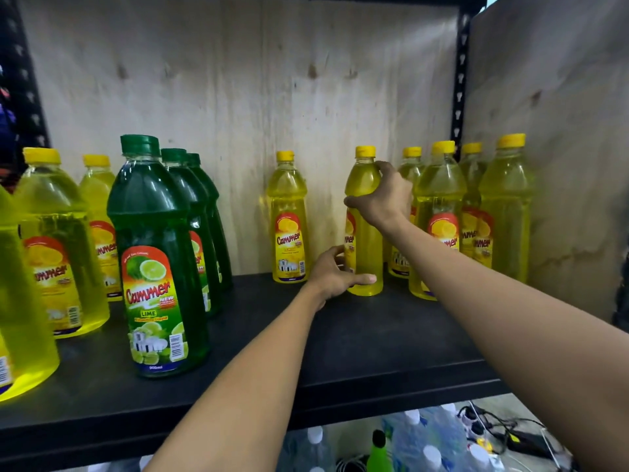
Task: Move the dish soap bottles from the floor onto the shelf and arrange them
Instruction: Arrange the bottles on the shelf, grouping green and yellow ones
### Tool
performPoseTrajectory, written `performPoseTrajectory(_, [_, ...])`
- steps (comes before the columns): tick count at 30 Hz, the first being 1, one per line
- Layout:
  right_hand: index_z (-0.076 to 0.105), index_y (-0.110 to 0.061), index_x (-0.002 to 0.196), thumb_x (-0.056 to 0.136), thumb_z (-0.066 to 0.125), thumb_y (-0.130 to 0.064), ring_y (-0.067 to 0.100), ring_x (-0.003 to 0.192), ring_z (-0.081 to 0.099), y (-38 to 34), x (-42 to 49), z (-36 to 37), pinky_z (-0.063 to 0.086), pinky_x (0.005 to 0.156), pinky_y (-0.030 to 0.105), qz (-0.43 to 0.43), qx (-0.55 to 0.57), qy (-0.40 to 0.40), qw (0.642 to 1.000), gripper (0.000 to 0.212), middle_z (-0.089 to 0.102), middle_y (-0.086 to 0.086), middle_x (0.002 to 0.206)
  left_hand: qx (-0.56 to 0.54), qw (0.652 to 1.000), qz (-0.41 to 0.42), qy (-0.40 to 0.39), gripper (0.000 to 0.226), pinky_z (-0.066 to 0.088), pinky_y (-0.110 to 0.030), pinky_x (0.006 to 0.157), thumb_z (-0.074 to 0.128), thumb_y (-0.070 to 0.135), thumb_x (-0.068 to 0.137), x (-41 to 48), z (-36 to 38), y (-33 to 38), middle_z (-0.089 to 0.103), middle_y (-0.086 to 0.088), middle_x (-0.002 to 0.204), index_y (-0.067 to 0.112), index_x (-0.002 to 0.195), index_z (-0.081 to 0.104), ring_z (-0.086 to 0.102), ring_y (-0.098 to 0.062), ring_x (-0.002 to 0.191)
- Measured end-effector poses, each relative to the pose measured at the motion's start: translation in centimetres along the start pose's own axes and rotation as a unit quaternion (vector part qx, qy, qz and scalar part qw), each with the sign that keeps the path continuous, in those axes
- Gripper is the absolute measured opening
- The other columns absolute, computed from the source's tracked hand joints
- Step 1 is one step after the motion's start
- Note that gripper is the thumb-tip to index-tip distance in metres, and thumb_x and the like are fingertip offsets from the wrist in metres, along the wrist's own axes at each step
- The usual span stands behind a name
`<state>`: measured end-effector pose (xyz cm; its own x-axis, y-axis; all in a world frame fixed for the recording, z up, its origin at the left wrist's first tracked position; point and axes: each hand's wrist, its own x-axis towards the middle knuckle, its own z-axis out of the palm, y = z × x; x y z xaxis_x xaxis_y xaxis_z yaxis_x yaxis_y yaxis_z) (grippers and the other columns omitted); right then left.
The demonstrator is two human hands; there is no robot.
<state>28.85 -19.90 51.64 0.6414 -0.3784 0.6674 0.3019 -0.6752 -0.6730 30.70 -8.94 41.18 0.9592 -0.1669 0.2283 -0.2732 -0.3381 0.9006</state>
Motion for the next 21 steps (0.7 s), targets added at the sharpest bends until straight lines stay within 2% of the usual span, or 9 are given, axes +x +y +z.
performPoseTrajectory(2, [0.051, -0.020, 0.140, 0.063, 0.091, -0.036, 0.031, 0.120, 0.058, -0.4, -0.4, -0.4, 0.052, 0.095, 0.041, -0.006, 0.014, 0.000, 1.000, 0.088, 0.063, 0.011, 0.130, 0.008, 1.000, 0.000, 0.019, 0.097, 0.050, -0.027, 0.086, 0.093, 0.027, 0.061, -0.6, -0.1, 0.3, 0.058, -0.001, 0.132, 0.018, 0.143, 0.042, 0.058, -0.015, 0.108])
performPoseTrajectory(5, [0.053, -0.019, 0.140, 0.061, 0.091, -0.036, 0.029, 0.119, 0.059, -1.3, -1.4, -1.0, 0.051, 0.096, 0.037, -0.025, 0.030, -0.018, 0.999, 0.090, 0.065, 0.011, 0.128, 0.029, 0.998, 0.005, 0.052, 0.095, 0.050, -0.020, 0.073, 0.095, 0.031, 0.056, -2.2, -0.7, 0.6, 0.062, 0.007, 0.109, 0.020, 0.138, 0.047, 0.061, -0.003, 0.086])
performPoseTrajectory(6, [0.053, -0.019, 0.141, 0.061, 0.091, -0.035, 0.028, 0.119, 0.059, -1.6, -1.6, -1.3, 0.050, 0.095, 0.036, -0.030, 0.037, -0.027, 0.998, 0.089, 0.066, 0.010, 0.126, 0.035, 0.997, 0.003, 0.063, 0.098, 0.052, -0.020, 0.072, 0.096, 0.036, 0.053, -2.8, -1.0, 0.6, 0.065, 0.007, 0.107, 0.020, 0.138, 0.048, 0.063, -0.002, 0.084])
performPoseTrajectory(8, [0.053, -0.019, 0.141, 0.060, 0.090, -0.035, 0.026, 0.115, 0.061, -2.3, -2.0, -1.7, 0.050, 0.095, 0.034, -0.027, 0.058, -0.053, 0.997, 0.090, 0.068, 0.010, 0.120, 0.056, 0.994, -0.002, 0.091, 0.108, 0.056, -0.027, 0.083, 0.096, 0.047, 0.047, -4.2, -1.7, 0.6, 0.069, 0.006, 0.108, 0.021, 0.140, 0.047, 0.067, -0.007, 0.092])
performPoseTrajectory(10, [0.055, -0.021, 0.139, 0.055, 0.090, -0.038, 0.026, 0.113, 0.061, -3.2, -2.3, -1.7, 0.053, 0.096, 0.039, -0.014, 0.082, -0.071, 0.994, 0.093, 0.069, 0.008, 0.114, 0.076, 0.990, -0.003, 0.120, 0.108, 0.054, -0.034, 0.094, 0.094, 0.054, 0.044, -5.5, -2.7, 0.5, 0.068, 0.007, 0.107, 0.023, 0.137, 0.048, 0.066, -0.010, 0.099])
performPoseTrajectory(13, [0.056, -0.021, 0.137, 0.048, 0.090, -0.042, 0.028, 0.115, 0.059, -4.5, -2.9, -1.1, 0.053, 0.096, 0.043, -0.009, 0.103, -0.088, 0.991, 0.097, 0.069, 0.003, 0.099, 0.105, 0.984, -0.006, 0.144, 0.092, 0.051, -0.029, 0.092, 0.093, 0.051, 0.050, -7.2, -4.5, 0.7, 0.066, 0.011, 0.095, 0.026, 0.129, 0.053, 0.062, -0.004, 0.088])
performPoseTrajectory(14, [0.056, -0.021, 0.137, 0.049, 0.091, -0.042, 0.028, 0.117, 0.059, -5.0, -3.2, -0.8, 0.052, 0.097, 0.042, -0.012, 0.100, -0.093, 0.990, 0.097, 0.069, 0.003, 0.100, 0.110, 0.983, -0.012, 0.146, 0.092, 0.051, -0.029, 0.092, 0.093, 0.051, 0.051, -7.6, -5.2, 0.6, 0.067, 0.011, 0.096, 0.025, 0.130, 0.054, 0.062, -0.005, 0.089])
performPoseTrajectory(18, [0.057, -0.024, 0.136, 0.048, 0.093, -0.043, 0.026, 0.115, 0.061, -6.8, -4.4, 0.7, 0.053, 0.097, 0.036, -0.022, 0.087, -0.098, 0.991, 0.097, 0.068, 0.008, 0.119, 0.095, 0.986, -0.036, 0.132, 0.101, 0.051, -0.034, 0.097, 0.094, 0.045, 0.051, -8.3, -7.1, -0.1, 0.068, 0.002, 0.118, 0.024, 0.139, 0.050, 0.063, -0.016, 0.110])
performPoseTrajectory(21, [0.056, -0.023, 0.135, 0.052, 0.093, -0.042, 0.026, 0.113, 0.062, -7.3, -5.1, 1.9, 0.052, 0.092, 0.033, -0.038, 0.060, -0.091, 0.993, 0.093, 0.067, 0.007, 0.122, 0.076, 0.989, -0.040, 0.121, 0.102, 0.051, -0.034, 0.097, 0.095, 0.043, 0.051, -8.3, -7.6, -0.9, 0.065, 0.005, 0.123, 0.025, 0.140, 0.049, 0.062, -0.013, 0.106])
